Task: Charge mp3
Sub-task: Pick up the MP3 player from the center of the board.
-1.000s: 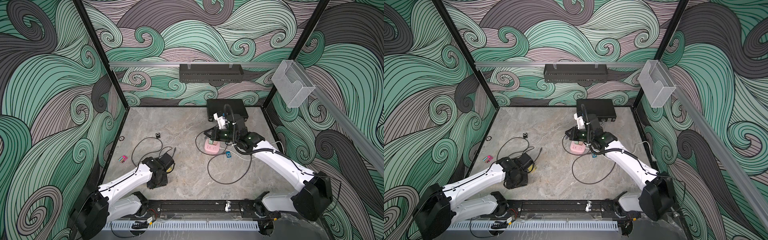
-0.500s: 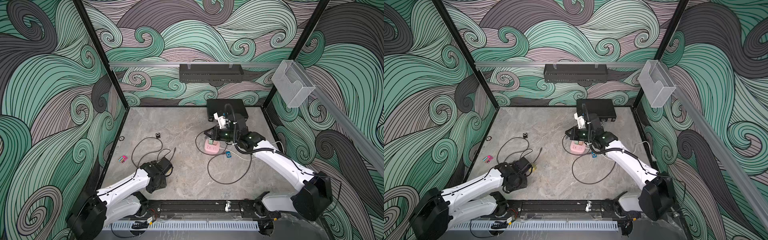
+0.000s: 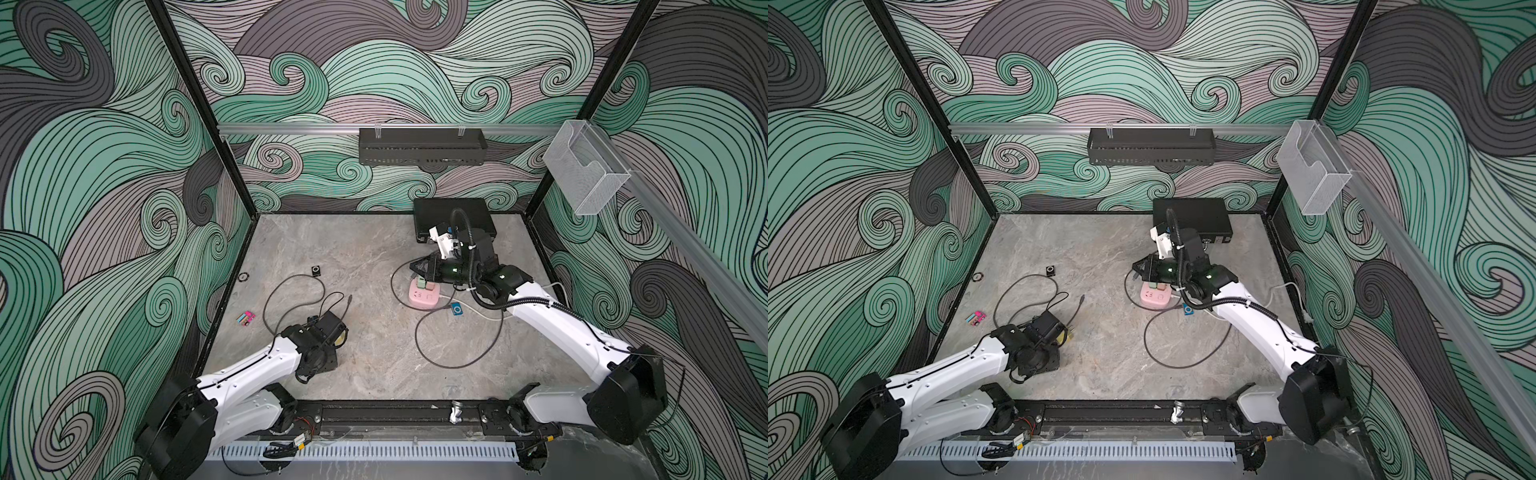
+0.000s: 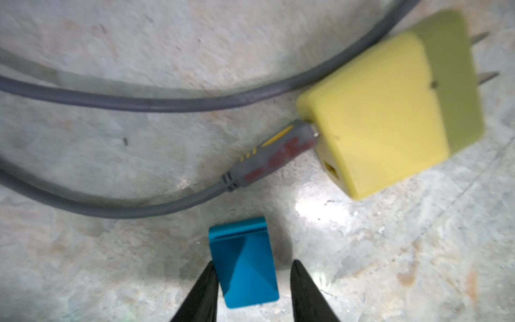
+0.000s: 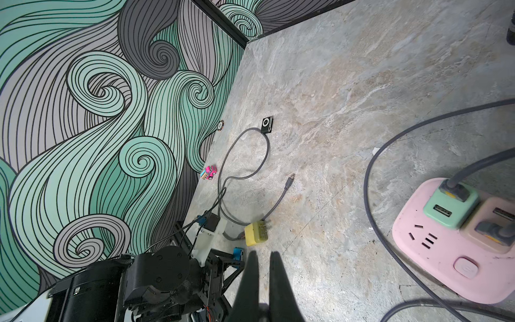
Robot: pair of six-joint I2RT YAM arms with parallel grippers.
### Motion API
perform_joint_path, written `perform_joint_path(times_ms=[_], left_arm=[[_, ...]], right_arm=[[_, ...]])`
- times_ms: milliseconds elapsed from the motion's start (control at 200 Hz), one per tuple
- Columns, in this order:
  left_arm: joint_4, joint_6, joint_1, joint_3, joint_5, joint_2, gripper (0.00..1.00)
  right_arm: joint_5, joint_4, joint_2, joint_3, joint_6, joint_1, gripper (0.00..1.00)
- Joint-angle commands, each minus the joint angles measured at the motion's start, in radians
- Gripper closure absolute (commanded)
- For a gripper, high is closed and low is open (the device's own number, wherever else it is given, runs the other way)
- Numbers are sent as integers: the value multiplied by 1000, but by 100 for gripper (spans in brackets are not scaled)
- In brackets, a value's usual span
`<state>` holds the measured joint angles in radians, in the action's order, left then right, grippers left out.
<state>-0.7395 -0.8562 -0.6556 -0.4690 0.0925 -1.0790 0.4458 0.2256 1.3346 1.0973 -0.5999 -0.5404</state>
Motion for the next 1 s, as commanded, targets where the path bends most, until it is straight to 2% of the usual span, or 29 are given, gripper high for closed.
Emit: perform_joint_path(times_ms=[0, 185, 310, 416, 536, 626, 726, 997], left_arm=[[18, 16, 8, -15, -77, -25, 63], [26, -29, 8, -3, -71, -20, 72], [-53, -63, 8, -28, -7, 2, 79], [-158, -31, 7, -104, 26, -17, 84], [-317, -74, -21, -231, 117, -92, 85], [-409, -107, -81, -330, 195, -183, 86], [-478, -113, -153, -448, 233, -332, 86], [-830, -139, -344, -893, 422, -886, 83]], right_arm=[[2, -24, -35, -14, 17, 6, 100], [4, -26, -54, -28, 13, 7, 100], [3, -25, -68, -35, 19, 9, 100], [1, -21, -74, -37, 25, 9, 100], [0, -26, -80, -46, 26, 9, 100], [-2, -24, -96, -57, 33, 9, 100], [-16, 0, -120, -66, 50, 12, 100], [-76, 47, -237, -107, 82, 21, 100]])
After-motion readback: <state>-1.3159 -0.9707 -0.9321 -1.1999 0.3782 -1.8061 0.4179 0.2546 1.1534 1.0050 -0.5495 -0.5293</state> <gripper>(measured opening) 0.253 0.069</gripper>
